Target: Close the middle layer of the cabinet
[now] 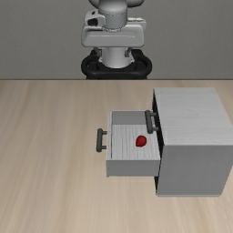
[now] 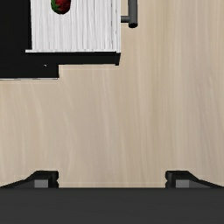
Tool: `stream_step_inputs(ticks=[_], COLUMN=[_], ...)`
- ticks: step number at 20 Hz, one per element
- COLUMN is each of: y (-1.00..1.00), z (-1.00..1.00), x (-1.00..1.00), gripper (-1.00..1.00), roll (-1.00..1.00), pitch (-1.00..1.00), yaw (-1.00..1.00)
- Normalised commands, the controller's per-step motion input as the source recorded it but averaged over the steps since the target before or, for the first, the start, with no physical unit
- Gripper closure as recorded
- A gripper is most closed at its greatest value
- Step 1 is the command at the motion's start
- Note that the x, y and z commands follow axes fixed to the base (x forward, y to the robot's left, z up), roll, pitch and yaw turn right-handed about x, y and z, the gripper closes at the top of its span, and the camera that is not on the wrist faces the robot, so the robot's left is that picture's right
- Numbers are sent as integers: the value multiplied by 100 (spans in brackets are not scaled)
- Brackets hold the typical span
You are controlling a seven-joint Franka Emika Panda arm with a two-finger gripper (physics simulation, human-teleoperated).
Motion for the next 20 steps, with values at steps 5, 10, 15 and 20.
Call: stream_step_inputs(ticks=[5, 10, 15, 20], y=[-100, -100, -80, 0], z=[0, 0, 0, 0], x=[0, 0, 20, 100], gripper=[-100, -100, -100, -100], roll=[0, 0, 0, 0], pitch=[0, 0, 0, 0], yaw=[0, 0, 0, 0])
